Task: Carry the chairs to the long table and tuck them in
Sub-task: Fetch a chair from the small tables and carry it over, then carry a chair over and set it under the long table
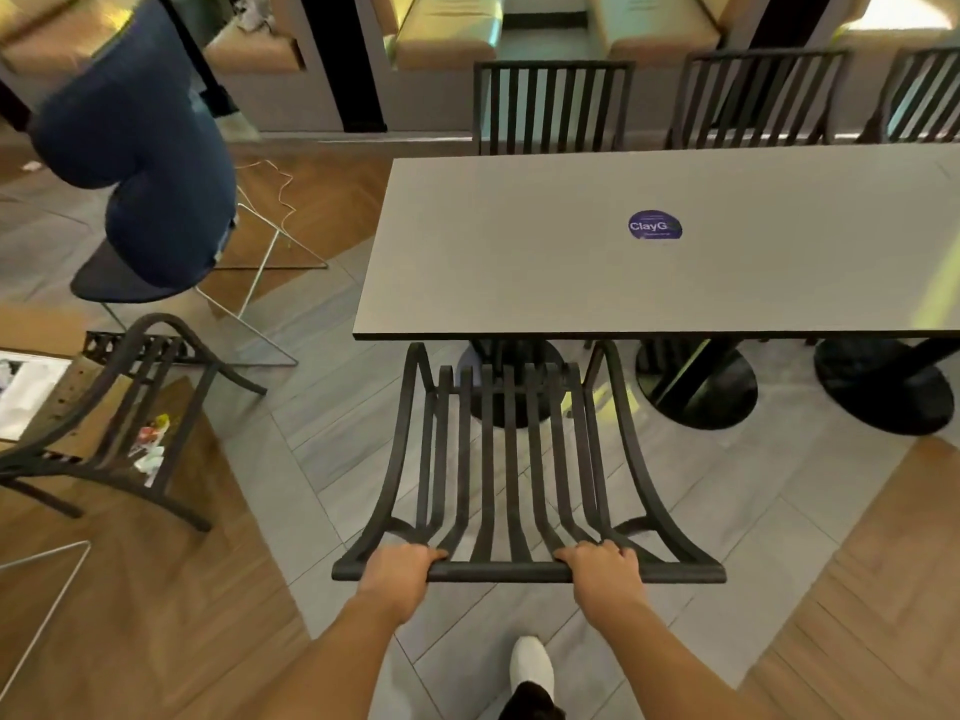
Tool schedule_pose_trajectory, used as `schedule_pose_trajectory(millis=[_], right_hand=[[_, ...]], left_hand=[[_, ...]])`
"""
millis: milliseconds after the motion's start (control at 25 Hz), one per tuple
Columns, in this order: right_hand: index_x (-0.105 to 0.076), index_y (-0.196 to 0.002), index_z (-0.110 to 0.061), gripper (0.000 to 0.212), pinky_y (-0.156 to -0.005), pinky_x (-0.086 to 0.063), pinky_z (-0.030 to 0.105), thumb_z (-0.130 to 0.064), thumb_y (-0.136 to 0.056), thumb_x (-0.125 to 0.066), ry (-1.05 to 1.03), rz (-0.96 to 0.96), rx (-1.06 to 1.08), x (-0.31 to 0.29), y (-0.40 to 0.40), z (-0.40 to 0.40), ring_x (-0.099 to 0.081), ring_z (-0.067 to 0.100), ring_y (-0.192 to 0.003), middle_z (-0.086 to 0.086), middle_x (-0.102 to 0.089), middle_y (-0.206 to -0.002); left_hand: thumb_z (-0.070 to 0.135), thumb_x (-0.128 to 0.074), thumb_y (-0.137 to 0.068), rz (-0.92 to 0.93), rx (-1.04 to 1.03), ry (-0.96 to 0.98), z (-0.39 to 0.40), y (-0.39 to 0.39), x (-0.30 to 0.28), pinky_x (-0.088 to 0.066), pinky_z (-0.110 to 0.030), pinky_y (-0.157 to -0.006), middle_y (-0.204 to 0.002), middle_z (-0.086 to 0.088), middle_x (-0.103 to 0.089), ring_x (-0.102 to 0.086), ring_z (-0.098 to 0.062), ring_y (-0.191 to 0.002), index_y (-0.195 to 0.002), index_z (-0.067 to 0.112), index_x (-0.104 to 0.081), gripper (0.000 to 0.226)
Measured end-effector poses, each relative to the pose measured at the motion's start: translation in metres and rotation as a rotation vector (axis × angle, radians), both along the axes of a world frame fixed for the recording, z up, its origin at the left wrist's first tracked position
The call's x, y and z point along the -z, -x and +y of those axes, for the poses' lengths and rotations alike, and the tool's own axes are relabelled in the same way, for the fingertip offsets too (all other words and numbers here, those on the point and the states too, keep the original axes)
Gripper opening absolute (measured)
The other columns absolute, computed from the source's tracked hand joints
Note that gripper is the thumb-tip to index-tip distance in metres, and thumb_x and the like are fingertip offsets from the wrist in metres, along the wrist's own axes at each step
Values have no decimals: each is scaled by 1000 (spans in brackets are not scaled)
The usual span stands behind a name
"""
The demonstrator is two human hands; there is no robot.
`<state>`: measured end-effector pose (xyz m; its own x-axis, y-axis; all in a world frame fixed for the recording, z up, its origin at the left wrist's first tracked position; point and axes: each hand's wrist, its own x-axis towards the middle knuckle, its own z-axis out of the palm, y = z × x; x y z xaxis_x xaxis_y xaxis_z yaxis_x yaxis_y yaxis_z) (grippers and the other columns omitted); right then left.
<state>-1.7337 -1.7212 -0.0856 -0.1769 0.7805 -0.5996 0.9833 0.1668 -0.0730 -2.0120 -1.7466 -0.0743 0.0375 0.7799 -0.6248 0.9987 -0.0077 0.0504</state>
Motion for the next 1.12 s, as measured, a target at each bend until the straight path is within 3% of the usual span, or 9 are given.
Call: schedule_pose_trajectory(millis=[320, 440, 600, 720, 800, 920, 1120], right_hand=[[-62, -129, -38, 32, -114, -33, 47, -24, -101, -57, 91, 117, 37, -10, -8, 17, -59, 23, -114, -4, -67, -114], [-65, -119, -34, 21, -114, -35, 45, -31, -98, -60, 41, 183, 117, -17, -6, 6, -59, 19, -107, -6, -66, -107], [-63, -124, -28, 27, -106, -45, 38, -34, -97, -62, -71, 265, 250, -35, 3, -16, -55, 18, -107, -5, -64, -110], [-57, -136, -24, 38, -109, -44, 39, -26, -98, -61, -126, 368, 384, -52, 12, -45, -51, 21, -124, -2, -56, -133], [-55, -139, -22, 41, -106, -47, 39, -27, -99, -60, -146, 370, 447, -59, 16, -69, -55, 22, -123, 1, -53, -140], [-62, -131, -22, 32, -95, -52, 37, -29, -99, -57, -108, 373, 547, -68, 13, -116, -63, 22, -107, 6, -64, -127], [-63, -128, -21, 35, -91, -51, 36, -34, -96, -58, -94, 318, 726, -71, -15, -229, -63, 28, -111, 5, -68, -121]], left_hand=[[22, -57, -102, -99, -99, 8, 9, -5, -3, -50, -36, -104, -125, -1, -64, -64, -21, -110, -143, 36, -56, 43], [22, -62, -101, -190, -147, -14, 0, 0, -12, -52, -33, -101, -117, 3, -66, -64, -17, -105, -137, 33, -60, 38], [19, -62, -101, -265, -145, -79, -14, 2, -30, -56, -29, -90, -112, 7, -64, -63, -10, -91, -133, 34, -61, 36], [21, -57, -103, -288, -73, -156, -29, 0, -51, -57, -33, -91, -120, 3, -62, -64, -14, -97, -134, 31, -61, 33], [23, -53, -105, -298, -24, -189, -44, -2, -61, -57, -34, -90, -123, 0, -62, -65, -19, -100, -135, 26, -62, 32], [25, -50, -105, -323, 88, -193, -79, -8, -68, -57, -38, -89, -121, -5, -67, -66, -22, -99, -126, 21, -67, 27], [30, -45, -102, -324, 294, -97, -142, -36, -66, -56, -35, -78, -103, -3, -73, -69, -24, -91, -105, 26, -68, 24]])
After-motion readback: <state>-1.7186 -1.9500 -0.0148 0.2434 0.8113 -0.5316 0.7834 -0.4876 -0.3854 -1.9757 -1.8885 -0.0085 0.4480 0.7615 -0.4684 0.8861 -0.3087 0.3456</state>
